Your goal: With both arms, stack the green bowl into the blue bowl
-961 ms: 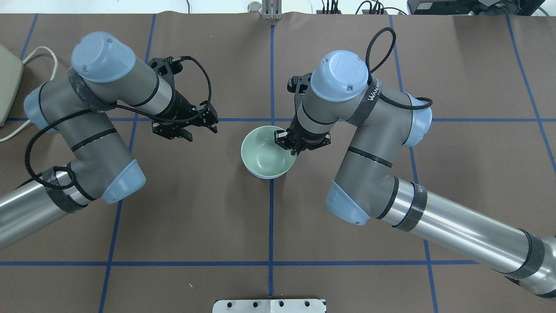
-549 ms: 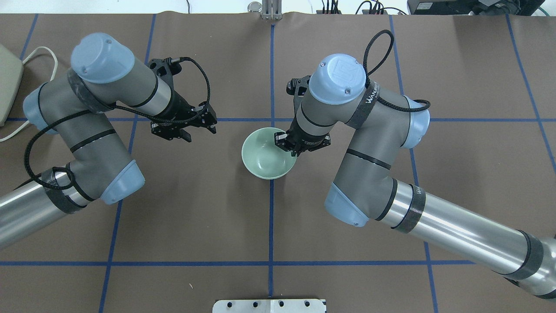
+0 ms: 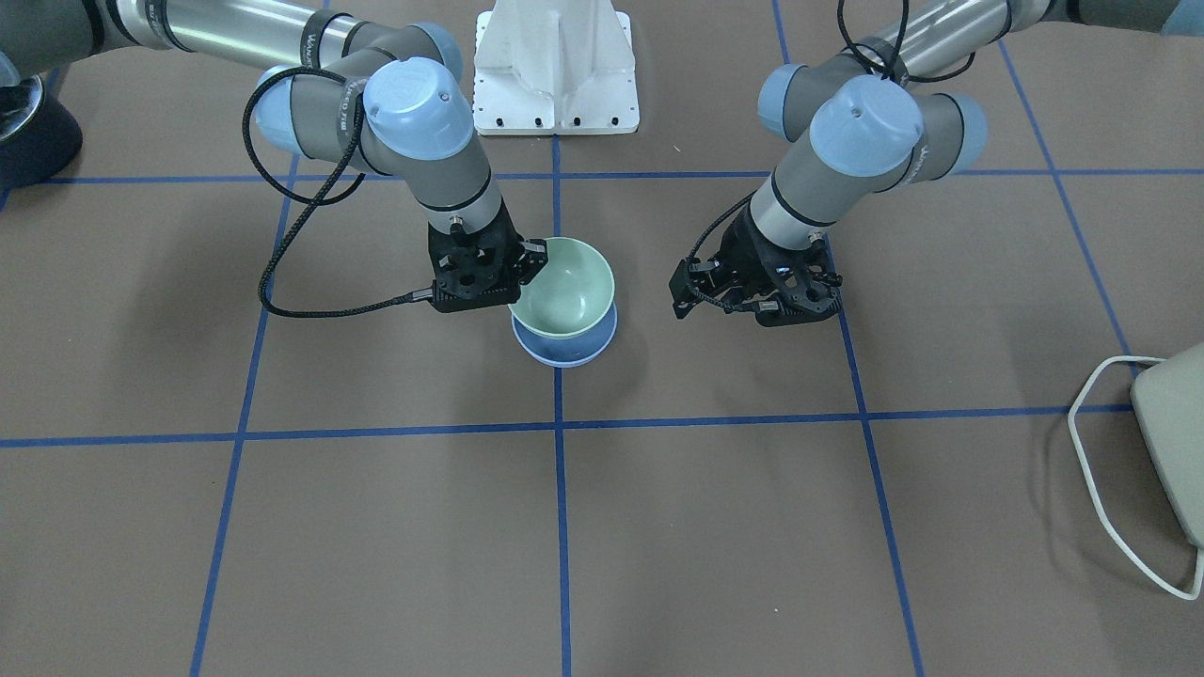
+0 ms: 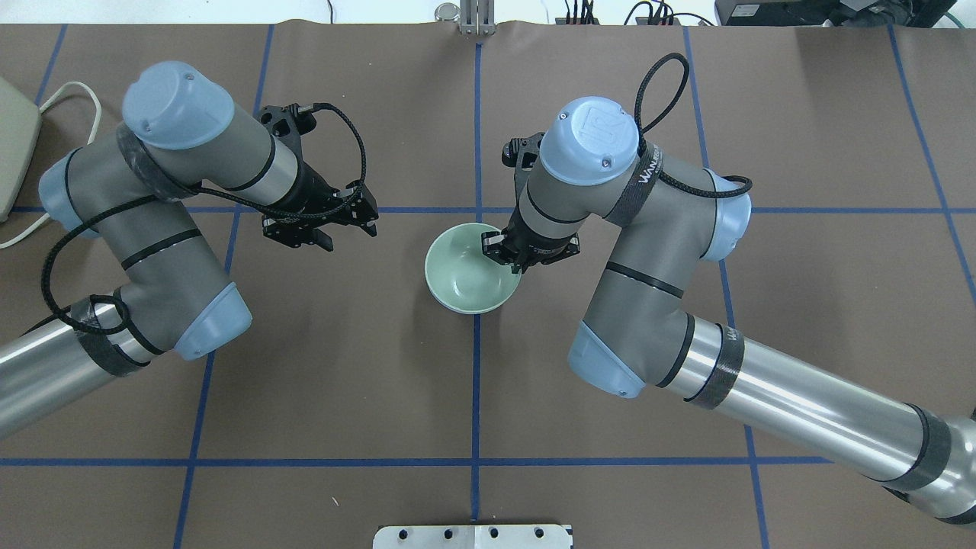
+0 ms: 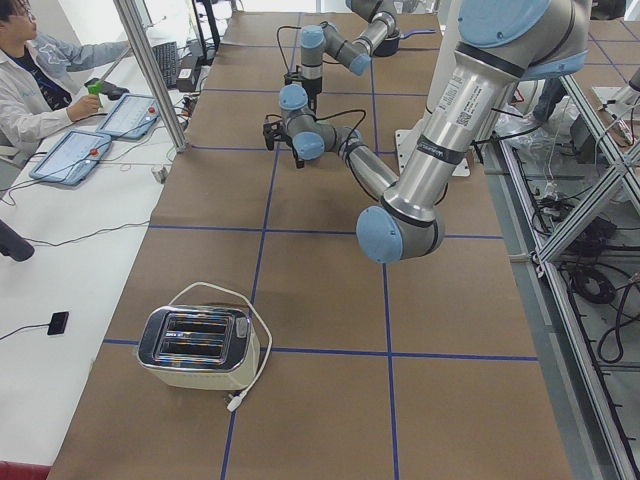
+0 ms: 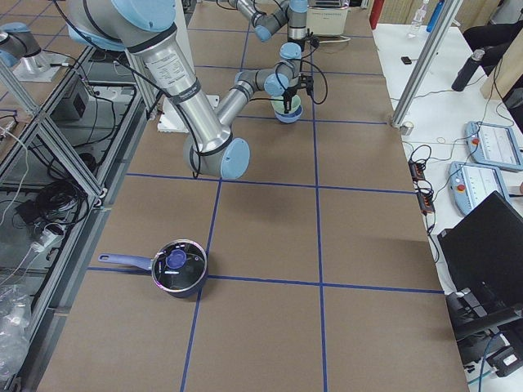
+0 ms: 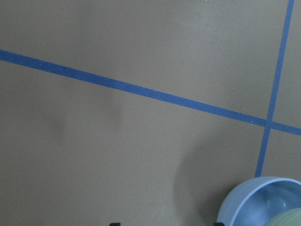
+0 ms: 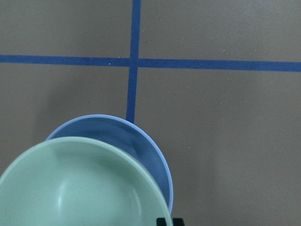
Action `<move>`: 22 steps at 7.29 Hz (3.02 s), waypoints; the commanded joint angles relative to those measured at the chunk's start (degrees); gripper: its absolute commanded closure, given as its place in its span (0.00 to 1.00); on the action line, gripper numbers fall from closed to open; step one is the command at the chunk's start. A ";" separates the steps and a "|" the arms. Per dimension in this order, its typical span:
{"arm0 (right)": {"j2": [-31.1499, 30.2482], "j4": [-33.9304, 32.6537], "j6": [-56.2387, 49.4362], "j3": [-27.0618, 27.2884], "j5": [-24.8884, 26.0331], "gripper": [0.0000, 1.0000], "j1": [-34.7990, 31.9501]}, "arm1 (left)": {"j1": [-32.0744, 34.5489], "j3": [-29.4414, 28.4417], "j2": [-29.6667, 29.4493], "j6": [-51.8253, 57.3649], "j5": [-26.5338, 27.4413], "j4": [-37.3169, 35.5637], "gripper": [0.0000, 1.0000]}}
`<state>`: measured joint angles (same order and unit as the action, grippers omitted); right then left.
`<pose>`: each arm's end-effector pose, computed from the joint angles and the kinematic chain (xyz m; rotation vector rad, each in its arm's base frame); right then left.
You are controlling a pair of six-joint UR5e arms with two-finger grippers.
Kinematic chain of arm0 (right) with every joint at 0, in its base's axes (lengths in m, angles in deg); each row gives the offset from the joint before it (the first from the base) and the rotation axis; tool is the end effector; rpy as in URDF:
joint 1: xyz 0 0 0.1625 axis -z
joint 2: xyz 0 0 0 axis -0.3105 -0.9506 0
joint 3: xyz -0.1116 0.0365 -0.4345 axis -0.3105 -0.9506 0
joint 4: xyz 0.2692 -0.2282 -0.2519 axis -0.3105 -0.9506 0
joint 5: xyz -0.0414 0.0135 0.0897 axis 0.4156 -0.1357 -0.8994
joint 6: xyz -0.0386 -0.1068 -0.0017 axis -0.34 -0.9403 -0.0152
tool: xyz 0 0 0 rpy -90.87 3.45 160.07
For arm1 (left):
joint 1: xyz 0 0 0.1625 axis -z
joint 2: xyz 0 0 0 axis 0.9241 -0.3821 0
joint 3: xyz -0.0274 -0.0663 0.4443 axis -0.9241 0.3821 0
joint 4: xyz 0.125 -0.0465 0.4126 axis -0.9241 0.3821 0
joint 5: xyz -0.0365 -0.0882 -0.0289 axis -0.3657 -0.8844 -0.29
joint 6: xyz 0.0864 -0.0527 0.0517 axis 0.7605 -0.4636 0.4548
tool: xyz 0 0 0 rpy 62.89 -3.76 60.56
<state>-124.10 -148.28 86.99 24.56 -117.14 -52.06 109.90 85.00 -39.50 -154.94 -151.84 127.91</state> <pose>-0.5659 -0.4838 0.2173 0.0509 -0.9205 -0.0464 0.4690 -0.5233 0.2847 -0.0640 1.0800 -0.2215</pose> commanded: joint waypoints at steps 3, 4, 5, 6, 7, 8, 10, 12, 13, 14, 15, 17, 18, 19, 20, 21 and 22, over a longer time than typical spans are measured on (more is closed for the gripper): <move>-0.34 1.14 -3.07 -0.20 1.06 0.25 0.05 | 0.00 0.08 0.00 0.00 0.07 0.09 0.25; -0.43 1.23 -3.27 -0.20 1.07 0.15 0.05 | 0.00 0.00 0.00 0.00 0.15 0.09 0.26; -0.43 1.23 -3.27 -0.20 1.07 0.05 0.05 | 0.00 -0.01 0.00 0.00 0.16 0.09 0.26; -0.52 1.32 -3.27 -0.11 1.07 0.01 -0.04 | 0.00 0.08 0.00 0.00 0.16 0.09 0.26; -1.48 1.23 -3.36 0.58 0.98 0.00 -1.00 | 0.00 0.17 0.00 0.00 0.07 0.00 0.26; -3.66 1.32 -3.36 2.85 0.63 0.00 -2.84 | 0.26 0.78 0.18 0.09 -0.02 -0.08 0.25; -8.14 1.23 -4.58 9.43 -1.47 0.00 -9.32 | 1.22 3.50 2.80 2.18 -0.11 -0.26 0.25; -11.84 1.67 -4.59 11.48 -1.60 0.00 -13.21 | 3.33 8.41 9.72 9.10 -0.20 -0.35 0.24; -16.04 1.84 -5.63 14.79 -1.22 0.00 -14.27 | 5.25 10.26 13.94 13.75 -1.33 -0.35 0.24; -16.77 1.76 -10.34 15.00 -3.05 0.00 -16.98 | 8.93 11.15 18.07 20.50 -3.77 -0.26 0.24; -18.61 1.85 -12.82 15.00 -7.15 0.00 -20.05 | 12.36 11.94 22.46 27.53 -5.54 0.00 0.24; -27.45 1.76 -14.69 20.16 -8.87 0.00 -24.03 | 16.77 12.21 28.37 38.45 -5.73 0.18 0.21; -32.20 1.76 -14.70 22.28 -8.78 0.00 -25.43 | 18.61 12.21 31.09 42.93 -6.17 0.35 0.20; -37.21 1.76 -15.48 23.95 -8.78 0.00 -26.49 | 20.98 12.21 33.64 47.68 -7.56 0.44 0.18; -41.26 1.85 -18.97 24.40 -8.78 0.00 -27.37 | 22.57 12.21 36.62 51.03 -8.45 0.70 0.17; -44.26 1.85 -23.79 24.50 -8.87 0.00 -29.03 | 23.37 11.86 39.61 52.28 -8.37 2.97 0.11; -47.51 1.85 -28.80 24.32 -9.65 0.00 -31.05 | 23.90 11.16 42.08 52.30 -8.20 5.95 0.03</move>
<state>-167.22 -146.45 64.22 48.80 -126.15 -80.78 132.78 96.82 -0.88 -103.82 -160.01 130.77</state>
